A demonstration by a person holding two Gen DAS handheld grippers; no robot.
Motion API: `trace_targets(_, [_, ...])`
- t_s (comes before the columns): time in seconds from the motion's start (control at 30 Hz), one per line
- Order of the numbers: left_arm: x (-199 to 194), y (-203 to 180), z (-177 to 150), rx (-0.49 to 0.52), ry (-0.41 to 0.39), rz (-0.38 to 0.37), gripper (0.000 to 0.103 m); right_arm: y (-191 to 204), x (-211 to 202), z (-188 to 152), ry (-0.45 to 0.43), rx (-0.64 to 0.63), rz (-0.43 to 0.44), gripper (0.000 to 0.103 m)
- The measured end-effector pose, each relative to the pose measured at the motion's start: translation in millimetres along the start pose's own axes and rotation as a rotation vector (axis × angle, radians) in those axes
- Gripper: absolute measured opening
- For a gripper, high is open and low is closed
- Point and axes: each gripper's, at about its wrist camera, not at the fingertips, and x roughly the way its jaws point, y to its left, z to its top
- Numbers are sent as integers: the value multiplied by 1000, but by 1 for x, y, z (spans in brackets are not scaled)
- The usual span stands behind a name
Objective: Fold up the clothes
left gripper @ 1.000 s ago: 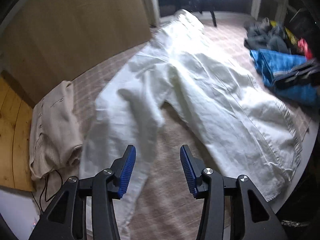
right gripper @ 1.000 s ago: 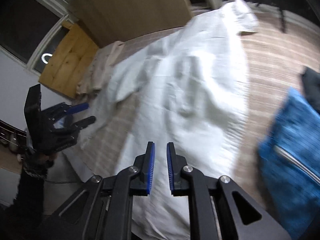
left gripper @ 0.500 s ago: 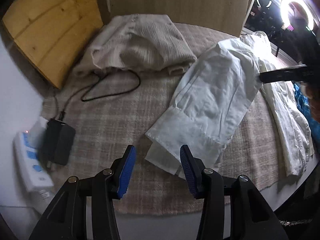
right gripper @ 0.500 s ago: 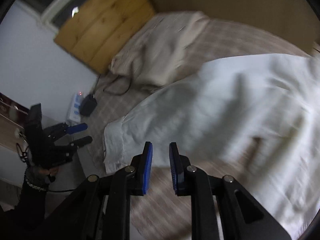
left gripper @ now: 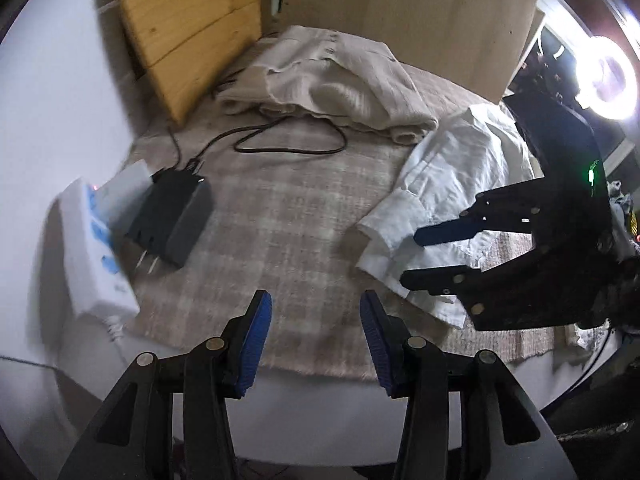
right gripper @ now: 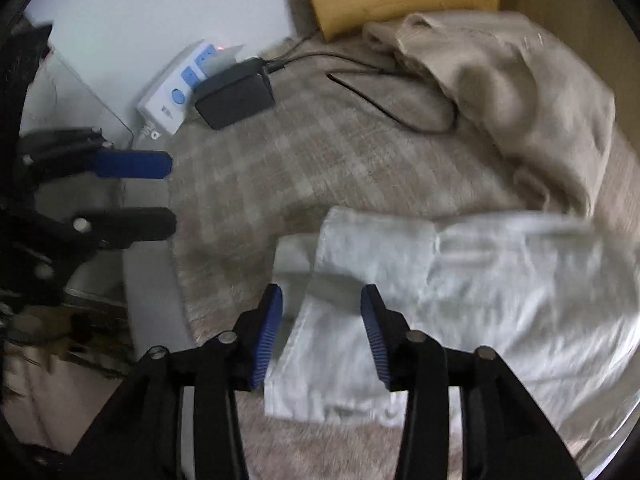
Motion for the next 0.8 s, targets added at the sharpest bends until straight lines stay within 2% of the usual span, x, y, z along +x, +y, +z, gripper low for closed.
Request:
trace_targets(0.07, [-2, 1, -1, 1, -10, -14, 44, -4, 0, 1, 10, -1, -7, 41])
trace_targets(0.1, [-1, 0, -1, 9, -17, -23, 44, -8, -1, 1, 13, 5, -8, 31])
trace_targets(0.13, [0, -3, -1, 17, -22, -26, 44, -12, -1, 1, 16, 10, -8, 9])
trace_targets(0.17, [1, -5, -1, 23, -26, -29, 44, -18, -2, 2, 21, 19, -2, 0])
trace_targets(0.3, [5, -6, -1, 29, -28, -42, 44, -42, -4, 6, 45, 97, 50, 0])
trace_targets(0.37, [6, -5, -1, 28, -29, -45, 44, -43, -9, 10, 47, 112, 67, 1])
trace_targets(0.4, [5, -4, -1, 23, -33, -46, 44, -38, -12, 11, 52, 109, 60, 7])
trace_targets(0.43, [3, -2, -2, 16, -38, -48, 44, -32, -10, 12, 48, 102, 33, 23])
trace_targets(0.5, [-1, 1, -4, 3, -45, -48, 44, -22, -8, 15, 42, 88, -21, 39])
trace_targets(0.63, [-6, 5, -8, -7, -49, -41, 44, -7, 7, 21, 59, 30, -128, 39])
trace_targets(0.7, [-7, 5, -10, -7, -48, -34, 44, -2, 12, 21, 50, -2, -146, 39])
trace_targets(0.77, [-9, 5, -13, -10, -51, -42, 44, -1, 12, 20, 53, -37, -160, 34])
trace_targets(0.8, [-9, 5, -15, -8, -51, -40, 44, -6, 9, 20, 53, -32, -148, 25])
